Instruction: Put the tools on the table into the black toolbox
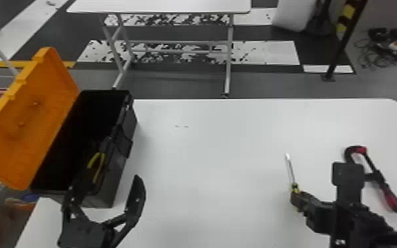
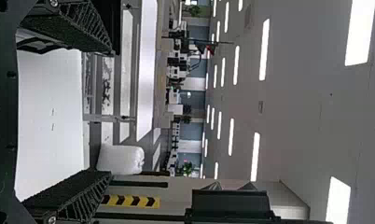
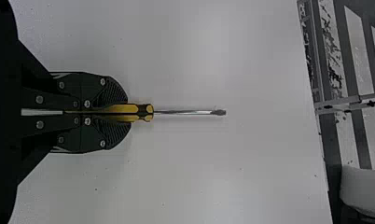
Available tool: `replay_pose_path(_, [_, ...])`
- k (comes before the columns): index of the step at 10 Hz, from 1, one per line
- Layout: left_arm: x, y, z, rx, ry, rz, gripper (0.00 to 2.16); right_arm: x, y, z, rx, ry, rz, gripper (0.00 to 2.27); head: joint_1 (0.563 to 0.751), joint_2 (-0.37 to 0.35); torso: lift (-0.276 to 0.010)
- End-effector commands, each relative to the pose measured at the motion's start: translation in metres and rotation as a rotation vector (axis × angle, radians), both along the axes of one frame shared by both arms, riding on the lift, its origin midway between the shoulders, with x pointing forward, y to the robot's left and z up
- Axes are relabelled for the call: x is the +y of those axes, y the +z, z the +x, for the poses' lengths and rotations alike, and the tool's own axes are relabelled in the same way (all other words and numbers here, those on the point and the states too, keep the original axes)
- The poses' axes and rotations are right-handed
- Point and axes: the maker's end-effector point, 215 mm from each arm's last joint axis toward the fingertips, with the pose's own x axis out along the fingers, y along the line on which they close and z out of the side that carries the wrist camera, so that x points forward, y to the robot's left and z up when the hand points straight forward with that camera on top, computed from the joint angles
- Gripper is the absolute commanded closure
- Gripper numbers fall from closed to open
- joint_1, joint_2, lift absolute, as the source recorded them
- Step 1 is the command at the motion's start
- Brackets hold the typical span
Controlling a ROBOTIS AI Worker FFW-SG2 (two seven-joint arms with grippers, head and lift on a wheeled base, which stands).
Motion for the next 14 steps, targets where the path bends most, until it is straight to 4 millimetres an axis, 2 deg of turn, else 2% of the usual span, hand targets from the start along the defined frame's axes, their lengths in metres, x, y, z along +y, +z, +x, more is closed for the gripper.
replay_pose_path(1, [0.0, 0.003, 0.001, -0.005, 0.002, -0.003, 0.05, 0.001, 0.01, 0.001, -0.023, 0.001, 0.005, 2.24, 0.695, 0.094, -0.075])
replay_pose_path(5, [-0.005, 0.023, 0.005, -0.045, -0.006, -0.02, 0.05, 0.01, 0.032, 0.003, -0.08, 0.022, 0.025, 2.24, 0.695, 0.092, -0.075])
replay_pose_path(7, [-0.02, 0.029, 0.007, -0.048, -0.034, -0.039, 0.05, 0.022, 0.047, 0.011, -0.151, 0.064, 0.062, 2.24, 0.695, 0.102, -0.075])
replay_pose_path(10, [-0.035, 0.014, 0.019, 0.041, -0.083, -0.09, 0.06, 0.035, 0.056, 0.008, -0.203, 0.104, 0.075, 2.24, 0.695, 0.088, -0.075])
replay_pose_path(14, [-0.066, 0.004, 0.02, 0.144, -0.189, -0.159, 0.07, 0.061, 0.087, 0.008, -0.327, 0.186, 0.101, 2.24, 0.695, 0.086, -0.075])
